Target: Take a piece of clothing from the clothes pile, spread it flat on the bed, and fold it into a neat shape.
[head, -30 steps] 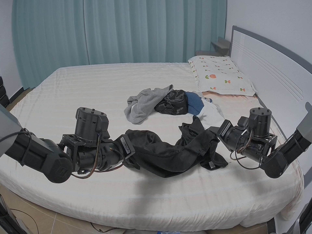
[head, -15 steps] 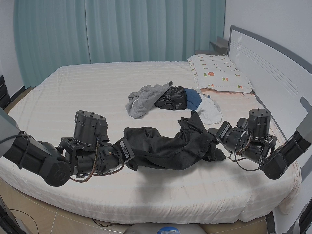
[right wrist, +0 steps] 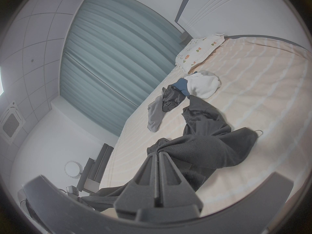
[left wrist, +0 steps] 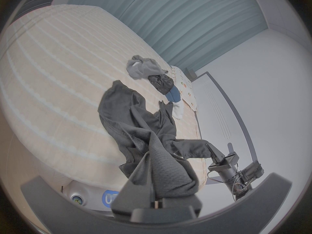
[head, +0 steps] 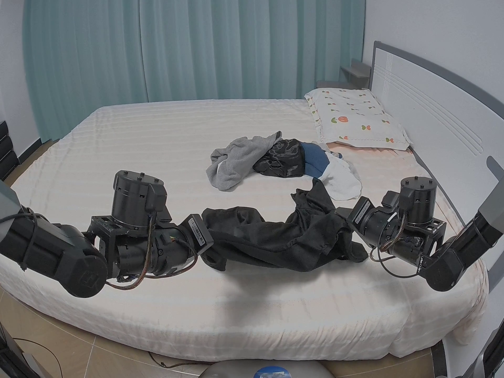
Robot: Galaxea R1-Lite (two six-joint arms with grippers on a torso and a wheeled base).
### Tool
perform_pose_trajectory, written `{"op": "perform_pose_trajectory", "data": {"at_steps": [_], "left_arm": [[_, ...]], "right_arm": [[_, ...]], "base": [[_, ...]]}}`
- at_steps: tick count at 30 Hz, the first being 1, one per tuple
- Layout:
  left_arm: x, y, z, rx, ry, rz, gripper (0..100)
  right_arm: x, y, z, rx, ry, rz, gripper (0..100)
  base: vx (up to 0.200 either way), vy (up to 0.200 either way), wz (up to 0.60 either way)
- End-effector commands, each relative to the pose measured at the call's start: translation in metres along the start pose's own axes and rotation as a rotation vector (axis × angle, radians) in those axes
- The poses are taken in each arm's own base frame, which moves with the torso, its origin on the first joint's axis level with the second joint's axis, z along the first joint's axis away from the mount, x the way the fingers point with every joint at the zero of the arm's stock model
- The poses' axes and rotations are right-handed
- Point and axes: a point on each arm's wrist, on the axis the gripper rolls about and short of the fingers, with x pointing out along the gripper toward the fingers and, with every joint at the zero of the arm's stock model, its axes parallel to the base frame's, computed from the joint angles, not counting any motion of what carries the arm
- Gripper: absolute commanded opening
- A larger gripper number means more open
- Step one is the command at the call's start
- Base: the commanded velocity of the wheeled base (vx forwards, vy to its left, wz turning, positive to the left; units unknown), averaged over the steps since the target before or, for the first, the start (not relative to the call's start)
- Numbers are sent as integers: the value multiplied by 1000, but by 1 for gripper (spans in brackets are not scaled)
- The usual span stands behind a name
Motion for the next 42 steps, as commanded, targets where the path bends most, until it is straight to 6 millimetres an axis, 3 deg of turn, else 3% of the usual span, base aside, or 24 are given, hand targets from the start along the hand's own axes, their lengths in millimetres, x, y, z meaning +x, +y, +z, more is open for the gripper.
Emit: {"op": "perform_pose_trajectory", "data": {"at_steps": [1,9,42], "left_arm": [[-2,-2,1,0,-5,-8,0],[-3,-2,1,0,-6,-9,0],[-18,-8,8,0,-43,-39,0]], "right_arm": [[0,2,0,-1,-2,6,0],[-6,12,7,-3,-56,27,0],[-12,20,14,3,-89,72,0]], "base": [[0,200,0],[0,200,0],[0,200,0]]}}
